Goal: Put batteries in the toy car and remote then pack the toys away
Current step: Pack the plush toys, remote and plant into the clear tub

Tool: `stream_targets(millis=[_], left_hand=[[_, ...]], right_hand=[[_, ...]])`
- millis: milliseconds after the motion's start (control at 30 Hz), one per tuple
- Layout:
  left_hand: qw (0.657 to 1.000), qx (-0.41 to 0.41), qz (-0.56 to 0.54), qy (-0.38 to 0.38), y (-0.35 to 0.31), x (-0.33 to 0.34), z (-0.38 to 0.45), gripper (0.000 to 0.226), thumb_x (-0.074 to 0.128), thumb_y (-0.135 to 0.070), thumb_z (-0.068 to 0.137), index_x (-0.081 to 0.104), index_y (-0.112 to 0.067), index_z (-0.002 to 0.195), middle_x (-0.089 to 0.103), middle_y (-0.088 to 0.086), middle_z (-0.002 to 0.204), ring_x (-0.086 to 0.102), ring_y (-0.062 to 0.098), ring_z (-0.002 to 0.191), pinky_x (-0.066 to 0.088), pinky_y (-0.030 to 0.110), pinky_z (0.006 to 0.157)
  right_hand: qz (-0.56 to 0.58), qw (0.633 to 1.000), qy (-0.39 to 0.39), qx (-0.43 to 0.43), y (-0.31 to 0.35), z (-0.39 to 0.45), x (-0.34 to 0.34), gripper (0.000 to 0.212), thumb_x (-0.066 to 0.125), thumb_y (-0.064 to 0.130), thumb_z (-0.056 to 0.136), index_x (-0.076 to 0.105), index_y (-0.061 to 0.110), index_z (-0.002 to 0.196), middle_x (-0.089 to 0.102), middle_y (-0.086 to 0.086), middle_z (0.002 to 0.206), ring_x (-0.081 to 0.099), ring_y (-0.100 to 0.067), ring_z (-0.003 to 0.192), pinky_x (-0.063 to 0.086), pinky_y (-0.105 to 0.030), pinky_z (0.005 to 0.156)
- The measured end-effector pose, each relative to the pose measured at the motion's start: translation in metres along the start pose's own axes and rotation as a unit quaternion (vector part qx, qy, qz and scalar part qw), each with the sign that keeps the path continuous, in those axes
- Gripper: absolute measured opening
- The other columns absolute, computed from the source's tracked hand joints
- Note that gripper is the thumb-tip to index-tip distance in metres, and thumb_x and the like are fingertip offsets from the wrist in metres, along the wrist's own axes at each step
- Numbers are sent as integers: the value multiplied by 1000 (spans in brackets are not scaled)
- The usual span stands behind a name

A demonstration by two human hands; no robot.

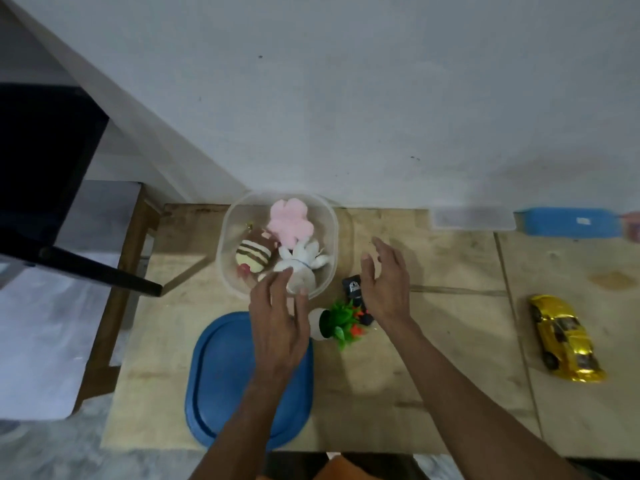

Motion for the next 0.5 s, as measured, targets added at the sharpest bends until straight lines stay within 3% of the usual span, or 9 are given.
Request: stream_targets(millis=[67, 133, 267, 400, 500], left_hand=[[999, 0, -1, 41, -6, 14, -29, 38, 54, -31, 99, 56, -9, 130, 56, 12, 126, 52, 27, 118, 50, 46, 94], [995, -25, 3, 94, -7, 31, -47, 43, 49, -43, 99, 55, -13, 130, 58, 8, 126, 53, 24, 116, 51, 46, 92], [988, -47, -2, 145, -3, 56, -58, 61, 36, -59, 100, 49, -14, 138, 54, 7, 137, 49, 22, 125, 48, 45, 101], [979, -82, -17, 185, 5, 72, -55, 80, 26, -71, 95, 37, -13, 149, 45, 9, 149, 37, 26, 139, 37, 46, 113], [980, -87, 2, 179, 8, 81, -59, 81, 35, -70, 94, 37, -10, 149, 46, 12, 144, 39, 26, 134, 39, 44, 111]], right_hand=[[-8, 1000, 28, -3, -20, -9, 5, 45, 48, 35, 102, 44, 22, 145, 47, -7, 144, 44, -29, 135, 42, -49, 108], [-20, 998, 60, -4, -34, -12, 11, 49, 51, 36, 101, 43, 22, 147, 42, -7, 151, 38, -26, 140, 38, -41, 112], [-48, 991, 117, -40, -53, -10, 29, 52, 57, 36, 99, 46, 19, 146, 42, -9, 153, 36, -26, 142, 37, -41, 113], [-100, 982, 126, -100, -64, -6, 42, 50, 63, 34, 94, 53, 21, 141, 53, -7, 144, 46, -30, 134, 36, -46, 112], [-120, 976, 121, -133, -67, -7, 44, 50, 73, 26, 85, 61, 17, 132, 61, -6, 132, 52, -33, 122, 44, -48, 101]])
Point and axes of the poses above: each hand's wrist, its own z-axis towards the middle knuckle, its own x-axis out of the palm, y = z × x, the point moved 3 cm from there along z, towards the middle knuckle
